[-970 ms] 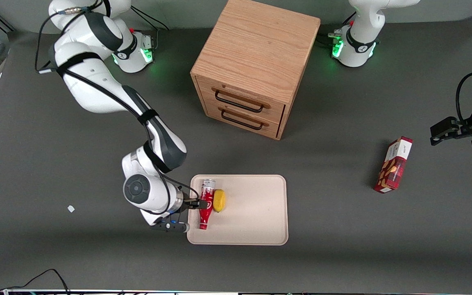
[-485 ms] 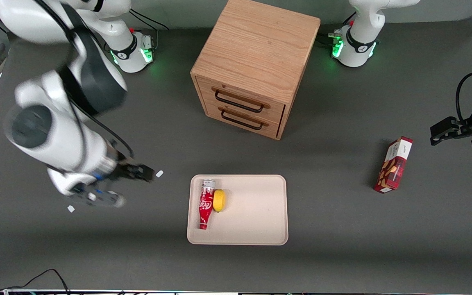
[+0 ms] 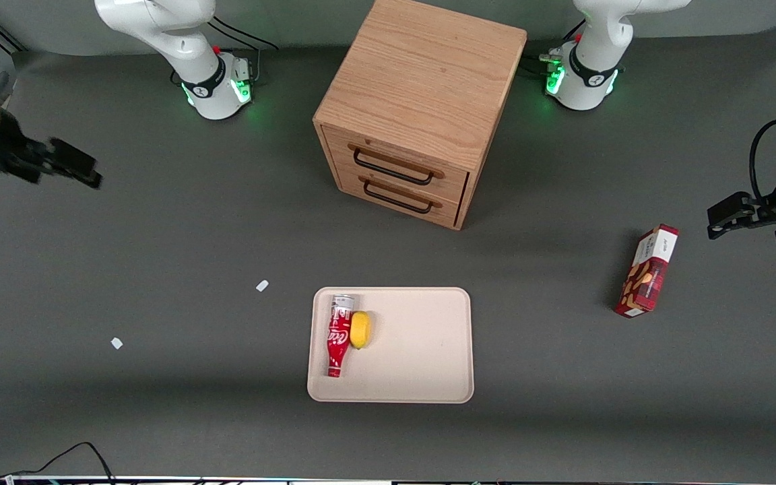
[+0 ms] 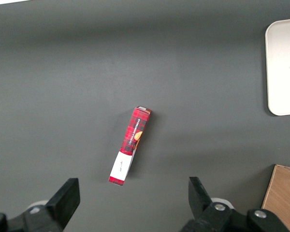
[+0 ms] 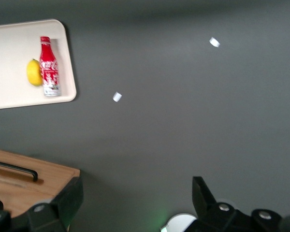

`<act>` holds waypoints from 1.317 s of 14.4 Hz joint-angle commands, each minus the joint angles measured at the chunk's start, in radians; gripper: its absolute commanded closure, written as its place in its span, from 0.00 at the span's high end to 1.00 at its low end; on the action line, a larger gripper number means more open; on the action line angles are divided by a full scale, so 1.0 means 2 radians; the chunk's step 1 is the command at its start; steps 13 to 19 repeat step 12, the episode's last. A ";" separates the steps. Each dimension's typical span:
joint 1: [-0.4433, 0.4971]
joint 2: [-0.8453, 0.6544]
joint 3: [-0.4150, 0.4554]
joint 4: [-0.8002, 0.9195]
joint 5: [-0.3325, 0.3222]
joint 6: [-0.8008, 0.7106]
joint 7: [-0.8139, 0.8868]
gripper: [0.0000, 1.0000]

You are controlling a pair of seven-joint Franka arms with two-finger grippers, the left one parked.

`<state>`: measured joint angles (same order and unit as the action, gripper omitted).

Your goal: Place coke bottle on tray

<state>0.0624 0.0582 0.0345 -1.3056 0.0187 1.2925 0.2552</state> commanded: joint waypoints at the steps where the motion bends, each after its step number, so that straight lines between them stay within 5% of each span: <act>1: 0.005 -0.130 -0.005 -0.194 0.011 0.076 -0.003 1.00; 3: 0.006 -0.155 -0.005 -0.234 0.011 0.101 -0.003 1.00; 9: -0.004 -0.078 -0.004 -0.130 0.008 0.067 0.006 1.00; 19: -0.009 -0.077 -0.004 -0.129 0.008 0.060 0.006 1.00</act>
